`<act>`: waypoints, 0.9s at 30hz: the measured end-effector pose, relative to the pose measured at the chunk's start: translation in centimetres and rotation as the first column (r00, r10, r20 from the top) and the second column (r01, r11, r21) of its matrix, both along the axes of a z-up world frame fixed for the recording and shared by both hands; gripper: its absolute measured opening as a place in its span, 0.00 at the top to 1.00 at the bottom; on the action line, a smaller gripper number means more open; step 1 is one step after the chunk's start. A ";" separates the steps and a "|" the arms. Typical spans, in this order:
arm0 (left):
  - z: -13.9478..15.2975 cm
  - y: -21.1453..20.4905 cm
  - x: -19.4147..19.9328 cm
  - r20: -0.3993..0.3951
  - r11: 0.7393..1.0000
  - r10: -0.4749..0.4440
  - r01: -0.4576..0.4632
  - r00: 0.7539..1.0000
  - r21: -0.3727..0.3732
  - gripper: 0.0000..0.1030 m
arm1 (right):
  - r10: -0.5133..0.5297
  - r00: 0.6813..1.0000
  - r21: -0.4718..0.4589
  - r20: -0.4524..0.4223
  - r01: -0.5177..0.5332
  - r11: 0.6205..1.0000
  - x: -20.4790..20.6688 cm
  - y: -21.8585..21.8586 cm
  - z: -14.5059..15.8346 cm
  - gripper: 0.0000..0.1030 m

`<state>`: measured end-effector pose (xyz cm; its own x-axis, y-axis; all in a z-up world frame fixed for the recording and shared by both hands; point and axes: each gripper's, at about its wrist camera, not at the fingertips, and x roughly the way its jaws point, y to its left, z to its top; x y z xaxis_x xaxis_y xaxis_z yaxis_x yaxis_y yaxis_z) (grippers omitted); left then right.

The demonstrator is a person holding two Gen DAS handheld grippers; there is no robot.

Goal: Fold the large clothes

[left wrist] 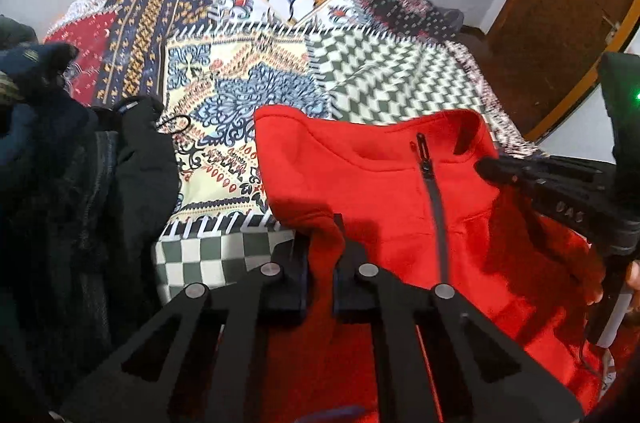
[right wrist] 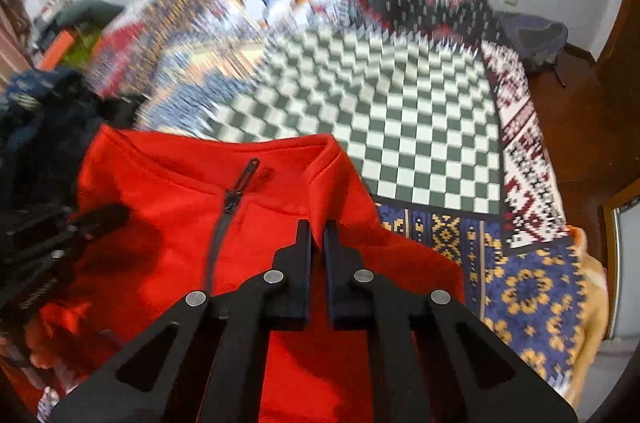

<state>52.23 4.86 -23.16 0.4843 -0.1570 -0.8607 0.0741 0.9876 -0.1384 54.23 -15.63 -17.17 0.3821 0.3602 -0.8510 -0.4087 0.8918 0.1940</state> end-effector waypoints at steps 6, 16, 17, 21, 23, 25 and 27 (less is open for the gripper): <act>6.1 -1.3 -5.3 0.105 0.998 -0.059 0.059 0.993 0.003 0.94 | 0.044 0.992 0.055 0.122 -0.051 0.997 -5.4 -1.5 6.5 0.96; 11.0 0.4 -16.8 0.192 0.988 -0.112 0.130 0.975 -0.081 0.95 | 0.109 0.971 0.098 0.212 -0.132 0.986 -16.9 -4.5 10.3 0.96; 11.0 0.4 -17.9 0.194 0.987 -0.118 0.137 0.974 -0.086 0.95 | 0.115 0.971 0.096 0.211 -0.138 0.986 -17.9 -4.6 10.1 0.96; 9.4 0.1 -21.7 0.165 0.985 -0.148 0.159 0.975 -0.060 0.95 | 0.106 0.979 0.105 0.174 -0.125 0.987 -20.8 -5.0 8.5 0.96; 8.2 -0.1 -23.3 0.154 0.985 -0.155 0.165 0.976 -0.055 0.95 | 0.092 0.984 0.126 0.151 -0.111 0.986 -22.0 -5.3 7.5 0.96; 6.8 -0.1 -24.6 0.136 0.984 -0.157 0.166 0.978 -0.061 0.95 | 0.080 0.988 0.143 0.132 -0.099 0.985 -23.1 -5.6 6.5 0.96; 5.4 0.1 -25.6 0.118 0.984 -0.159 0.167 0.980 -0.061 0.95 | 0.076 0.991 0.151 0.106 -0.092 0.984 -24.2 -5.8 5.4 0.96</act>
<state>26.66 4.96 -17.77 0.5401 -0.2999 -0.7864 0.2519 0.9491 -0.1891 30.04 -21.46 -11.77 0.4247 0.5197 -0.7413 -0.5052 0.8155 0.2823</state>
